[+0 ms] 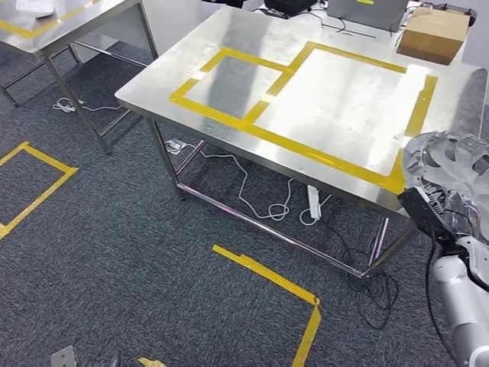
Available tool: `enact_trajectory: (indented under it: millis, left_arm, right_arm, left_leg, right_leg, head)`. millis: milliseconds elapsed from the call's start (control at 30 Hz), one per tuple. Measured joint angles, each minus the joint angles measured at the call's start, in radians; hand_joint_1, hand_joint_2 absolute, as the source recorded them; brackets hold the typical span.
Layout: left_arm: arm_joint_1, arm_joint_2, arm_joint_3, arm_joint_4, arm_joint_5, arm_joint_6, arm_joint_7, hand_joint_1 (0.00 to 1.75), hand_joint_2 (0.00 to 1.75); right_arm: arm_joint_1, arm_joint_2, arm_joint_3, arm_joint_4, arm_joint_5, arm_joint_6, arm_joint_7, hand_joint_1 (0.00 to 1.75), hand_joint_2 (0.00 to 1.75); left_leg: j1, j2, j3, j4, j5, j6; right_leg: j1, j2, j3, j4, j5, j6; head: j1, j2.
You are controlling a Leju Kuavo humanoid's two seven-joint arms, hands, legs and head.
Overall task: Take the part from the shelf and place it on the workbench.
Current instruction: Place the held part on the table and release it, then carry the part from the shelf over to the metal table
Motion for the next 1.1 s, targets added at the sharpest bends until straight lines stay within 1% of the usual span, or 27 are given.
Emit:
enact_trajectory:
  millis: [67,100,133,167,233,267,300,333,400,433,467,500,567,600,633,667,733,767,800,833,867,900,933,967,1000,1033,1100]
  left_arm:
    - [0.000,0.000,0.000,0.000,0.000,0.000,0.000,0.00,1.75]
    - [0.000,0.000,0.000,0.000,0.000,0.001,0.000,0.00,1.75]
    - [-0.001,-0.001,0.000,0.000,0.000,0.001,0.000,0.00,1.75]
    - [-0.001,-0.001,0.000,0.000,0.000,0.001,0.000,0.00,1.75]
    - [-0.001,0.000,0.000,0.000,0.000,0.001,0.000,0.00,1.75]
    - [-0.001,0.000,0.000,0.000,0.000,0.001,0.000,0.00,1.75]
    - [-0.001,-0.001,0.000,0.000,0.000,0.001,0.000,0.00,1.75]
    - [-0.001,-0.002,0.000,0.000,0.000,0.001,0.000,0.00,1.75]
    - [-0.001,-0.003,0.000,0.000,0.000,0.000,0.000,0.00,1.75]
    - [-0.001,-0.003,0.000,0.000,0.000,0.000,0.000,0.00,1.75]
    - [-0.001,-0.003,0.000,0.000,0.000,0.000,0.000,0.00,1.75]
    - [-0.001,-0.002,0.000,0.000,0.000,0.000,0.000,0.00,1.75]
    - [-0.001,-0.002,0.000,0.000,-0.003,0.000,0.000,0.00,1.75]
    - [-0.001,-0.002,0.000,0.000,-0.004,-0.001,0.000,0.00,1.75]
    - [-0.001,-0.002,0.000,0.000,-0.006,-0.001,0.000,0.00,1.75]
    - [-0.001,-0.002,0.000,0.000,-0.007,-0.001,0.000,0.00,1.75]
    - [-0.001,-0.003,0.000,0.000,-0.008,-0.002,0.000,0.00,1.75]
    - [0.000,-0.003,0.000,0.000,-0.008,-0.002,0.000,0.00,1.75]
    - [0.001,-0.003,0.000,0.000,-0.008,-0.002,0.000,0.00,1.75]
    - [0.001,-0.003,0.000,0.000,-0.008,-0.002,0.000,0.00,1.75]
    - [0.002,-0.003,0.000,0.000,-0.008,-0.002,0.000,0.00,1.75]
    - [0.002,-0.003,0.000,0.000,-0.008,-0.002,0.000,0.00,1.75]
    - [0.001,-0.002,0.000,0.000,-0.008,-0.002,0.000,0.00,1.75]
    - [0.001,-0.001,0.000,0.000,-0.008,-0.002,0.000,0.00,1.75]
    - [0.000,0.000,0.000,0.000,-0.008,-0.002,-0.001,0.00,1.75]
    - [0.000,0.000,0.000,0.000,-0.008,-0.002,-0.001,0.00,1.75]
    - [0.000,0.000,0.000,0.000,-0.009,-0.002,-0.001,0.00,1.75]
  right_arm:
    - [0.001,0.000,0.002,0.002,0.000,0.000,0.000,1.75,1.75]
    - [0.002,0.000,0.003,0.003,0.000,0.000,0.000,1.75,1.75]
    - [0.001,-0.001,0.004,0.004,0.000,0.000,0.000,1.75,1.75]
    - [0.000,-0.001,0.005,0.004,0.000,0.000,0.000,1.75,1.75]
    - [0.000,-0.001,0.007,0.008,0.000,0.000,-0.001,1.75,1.75]
    - [0.002,-0.001,0.009,0.010,0.000,0.000,-0.001,1.75,1.75]
    - [0.004,-0.001,0.010,0.012,0.000,0.000,-0.001,1.75,1.75]
    - [0.005,-0.001,0.011,0.014,0.000,0.000,-0.001,1.75,1.75]
    - [0.004,-0.001,0.012,0.015,0.000,0.000,-0.002,1.75,1.75]
    - [0.002,-0.001,0.013,0.015,0.000,0.000,-0.003,1.75,1.75]
    - [0.000,-0.001,0.015,0.016,0.000,0.000,-0.005,1.75,1.75]
    - [-0.001,-0.001,0.016,0.016,0.001,0.000,-0.008,1.75,1.75]
    - [0.001,0.000,0.019,0.014,0.003,0.000,-0.015,1.75,1.75]
    - [0.002,0.000,0.020,0.012,0.004,-0.001,-0.019,1.75,1.75]
    - [0.003,0.000,0.022,0.007,0.005,-0.001,-0.022,1.75,1.75]
    - [0.004,0.000,0.024,0.002,0.005,-0.002,-0.024,1.75,1.75]
    - [0.006,0.001,0.030,-0.006,0.006,-0.002,-0.027,1.75,1.75]
    - [0.008,0.001,0.032,-0.008,0.006,-0.002,-0.027,1.75,1.75]
    - [0.010,0.002,0.034,-0.009,0.007,-0.002,-0.027,1.75,1.75]
    - [0.012,0.002,0.035,-0.009,0.007,-0.002,-0.027,1.75,1.75]
    - [0.012,0.002,0.036,-0.010,0.007,-0.002,-0.027,1.75,1.75]
    - [0.012,0.002,0.037,-0.012,0.007,-0.002,-0.027,1.75,1.75]
    - [0.013,0.003,0.037,-0.014,0.007,-0.002,-0.027,1.75,1.75]
    - [0.013,0.003,0.038,-0.016,0.007,-0.002,-0.027,1.75,1.75]
    - [0.013,0.004,0.038,-0.017,0.007,-0.002,-0.027,1.75,1.75]
    - [0.014,0.004,0.039,-0.018,0.007,-0.002,-0.027,1.75,1.75]
    - [0.016,0.005,0.041,-0.020,0.007,-0.003,-0.027,1.75,1.75]
  left_leg:
    - [0.001,0.002,0.002,-0.014,0.003,0.003]
    - [0.003,0.003,0.005,-0.022,0.007,0.005]
    - [0.006,0.004,0.007,-0.030,0.012,0.008]
    - [0.008,0.006,0.009,-0.037,0.016,0.009]
    - [0.008,0.007,0.008,-0.038,0.017,0.011]
    - [0.008,0.007,0.008,-0.038,0.017,0.011]
    - [0.009,0.007,0.008,-0.037,0.017,0.011]
    - [0.010,0.007,0.008,-0.036,0.017,0.011]
    - [0.012,0.007,0.008,-0.028,0.013,0.005]
    - [0.011,0.007,0.005,-0.021,0.010,0.000]
    - [0.010,0.006,0.001,-0.014,0.009,-0.005]
    - [0.008,0.006,-0.003,-0.010,0.009,-0.011]
    - [0.008,0.006,-0.007,-0.007,0.011,-0.018]
    - [0.009,0.006,-0.009,-0.002,0.007,-0.023]
    - [0.010,0.005,-0.015,0.015,-0.007,-0.028]
    - [0.011,0.005,-0.030,0.052,-0.032,-0.034]
    - [0.014,0.005,-0.082,0.180,-0.100,-0.043]
    - [0.015,0.005,-0.108,0.243,-0.125,-0.045]
    - [0.016,0.005,-0.122,0.279,-0.133,-0.045]
    - [0.016,0.005,-0.119,0.276,-0.121,-0.042]
    - [0.015,0.004,-0.097,0.233,-0.092,-0.036]
    - [0.013,0.003,-0.062,0.163,-0.055,-0.028]
    - [0.010,0.003,-0.027,0.093,-0.028,-0.018]
    - [0.007,0.002,-0.001,0.037,-0.011,-0.010]
    - [0.004,0.002,0.013,0.005,-0.006,-0.005]
    - [0.003,0.002,0.015,-0.004,-0.009,-0.002]
    - [0.004,0.003,0.017,-0.019,-0.002,0.001]
  right_leg:
    - [0.000,0.000,-0.002,-0.004,0.002,0.009]
    - [-0.001,0.000,-0.006,-0.001,-0.004,0.014]
    - [0.000,-0.001,-0.017,0.019,-0.019,0.018]
    - [-0.001,-0.002,-0.036,0.060,-0.045,0.021]
    - [-0.002,-0.003,-0.097,0.193,-0.106,0.027]
    - [-0.002,-0.003,-0.123,0.249,-0.123,0.030]
    - [-0.003,-0.004,-0.134,0.273,-0.123,0.033]
    - [-0.005,-0.005,-0.126,0.255,-0.102,0.036]
    - [-0.009,-0.010,-0.062,0.127,-0.035,0.042]
    - [-0.010,-0.012,-0.028,0.062,-0.015,0.041]
    - [-0.009,-0.013,-0.005,0.020,-0.005,0.038]
    - [-0.007,-0.013,0.004,0.003,-0.006,0.032]
    - [-0.005,-0.011,0.003,0.003,-0.003,0.018]
    - [-0.006,-0.011,0.003,0.002,-0.001,0.012]
    - [-0.008,-0.011,0.003,0.001,0.001,0.005]
    - [-0.010,-0.012,0.003,0.000,0.002,-0.002]
    - [-0.009,-0.012,0.001,0.000,0.004,-0.009]
    - [-0.009,-0.012,0.000,0.000,0.004,-0.010]
    - [-0.008,-0.011,0.000,0.000,0.004,-0.011]
    - [-0.006,-0.011,0.000,0.000,0.005,-0.011]
    - [-0.005,-0.010,0.000,0.000,0.005,-0.011]
    - [-0.004,-0.010,0.001,0.000,0.005,-0.011]
    - [-0.002,-0.010,0.001,0.000,0.006,-0.010]
    - [0.000,-0.009,-0.001,0.000,0.007,-0.007]
    - [0.000,-0.009,-0.003,0.000,0.009,-0.004]
    - [0.000,-0.009,-0.006,-0.001,0.011,0.000]
    - [-0.002,-0.009,-0.011,-0.002,0.012,0.011]
  head:
    - [0.000,0.000]
    - [0.001,0.000]
    - [0.001,0.000]
    - [0.002,0.000]
    - [0.002,0.000]
    - [0.002,0.000]
    - [0.002,0.000]
    - [0.002,0.000]
    - [0.002,0.000]
    - [0.003,0.000]
    - [0.002,0.000]
    - [0.002,0.000]
    - [0.002,0.000]
    - [0.002,0.000]
    - [0.001,0.000]
    - [-0.001,0.000]
    - [-0.004,0.000]
    - [-0.004,0.000]
    - [-0.004,0.000]
    - [-0.004,0.000]
    - [-0.004,0.000]
    - [-0.004,0.000]
    - [-0.004,0.000]
    - [-0.004,0.000]
    - [-0.004,0.000]
    - [-0.004,0.000]
    - [-0.003,0.000]
